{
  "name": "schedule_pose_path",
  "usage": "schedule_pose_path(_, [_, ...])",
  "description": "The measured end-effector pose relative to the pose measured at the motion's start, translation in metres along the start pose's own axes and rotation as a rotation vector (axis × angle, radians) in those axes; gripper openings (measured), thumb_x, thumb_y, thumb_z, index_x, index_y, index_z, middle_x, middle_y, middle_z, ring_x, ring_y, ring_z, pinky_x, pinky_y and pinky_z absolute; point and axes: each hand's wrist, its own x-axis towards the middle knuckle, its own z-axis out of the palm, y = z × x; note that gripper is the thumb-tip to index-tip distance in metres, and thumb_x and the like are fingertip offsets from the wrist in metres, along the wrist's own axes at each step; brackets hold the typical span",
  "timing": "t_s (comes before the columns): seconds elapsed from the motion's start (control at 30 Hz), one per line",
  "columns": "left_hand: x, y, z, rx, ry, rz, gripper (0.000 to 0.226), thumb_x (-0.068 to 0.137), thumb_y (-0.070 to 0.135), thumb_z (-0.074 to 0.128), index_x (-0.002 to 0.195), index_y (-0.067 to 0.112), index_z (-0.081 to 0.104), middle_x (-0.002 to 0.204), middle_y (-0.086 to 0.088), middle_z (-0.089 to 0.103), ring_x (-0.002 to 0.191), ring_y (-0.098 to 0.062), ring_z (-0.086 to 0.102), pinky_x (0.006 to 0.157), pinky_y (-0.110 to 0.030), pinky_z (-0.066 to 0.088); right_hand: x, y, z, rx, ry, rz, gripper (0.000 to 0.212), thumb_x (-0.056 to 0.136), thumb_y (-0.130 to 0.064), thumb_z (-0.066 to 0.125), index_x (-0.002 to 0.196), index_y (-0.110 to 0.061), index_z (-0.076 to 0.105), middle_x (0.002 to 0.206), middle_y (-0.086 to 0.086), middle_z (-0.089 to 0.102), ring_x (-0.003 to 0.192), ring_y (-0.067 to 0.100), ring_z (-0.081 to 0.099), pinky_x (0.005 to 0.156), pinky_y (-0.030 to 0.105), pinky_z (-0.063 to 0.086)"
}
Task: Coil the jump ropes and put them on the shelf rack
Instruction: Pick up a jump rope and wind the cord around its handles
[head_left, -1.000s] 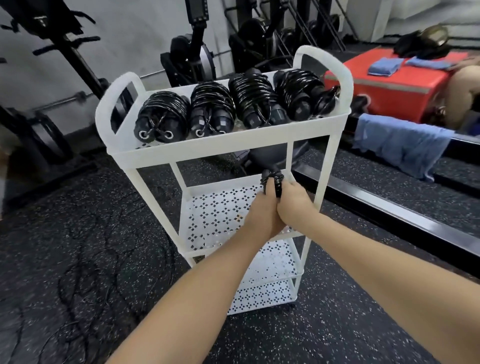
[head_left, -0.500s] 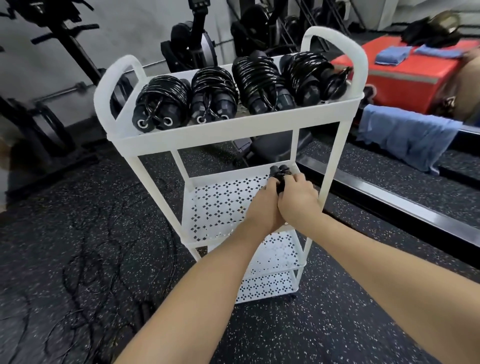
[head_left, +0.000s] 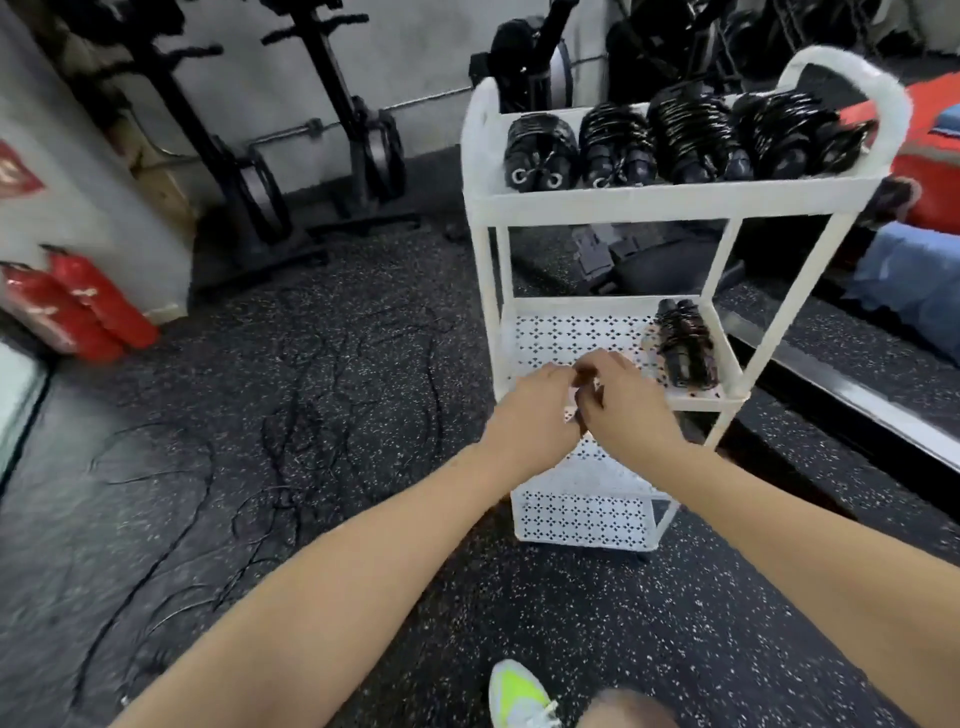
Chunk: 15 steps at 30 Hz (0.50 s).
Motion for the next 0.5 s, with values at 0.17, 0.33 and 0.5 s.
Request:
schedule_pose_path(0.17, [-0.156,-0.091,-0.026,0.001,0.048,-0.326,0.017,0.093,0.029,0.06,0.108,0.021,0.063,0.101,0.002,0.064,0.093,-0.022,0.063,0.081,-0.039,0.053,-0.061,-0.082,0.086,0.01,-0.398,-0.227,0.024,0.099,-0.028,0.054,0.123,-0.029,0.057,0.102,-0.006,0.067,0.085,0.014,0.061,0.077,0.036,0.053])
schedule_pose_path(0.33, [-0.297,-0.191,-0.02,-0.01,-0.062,-0.678,0.023,0.098,0.037,0.059,0.118,0.026,0.064,0.106,0.008,0.07,0.093,-0.016,0.066,0.085,-0.037,0.057,-0.116,-0.127,0.19,-0.016,-0.663,-0.257,0.019,0.1,-0.031,0.053,0.119,-0.028,0.053,0.088,-0.01,0.065,0.071,0.009,0.06,0.07,0.037,0.053])
schedule_pose_path(0.5, [-0.361,-0.27,-0.011,0.012,-0.122,-0.836,0.023,0.097,0.036,0.058,0.115,0.024,0.063,0.101,0.008,0.07,0.089,-0.017,0.067,0.085,-0.037,0.057,-0.134,-0.132,0.267,-0.111,-0.78,-0.171,0.016,0.102,-0.032,0.051,0.117,-0.027,0.053,0.094,-0.012,0.064,0.076,0.009,0.06,0.072,0.035,0.052])
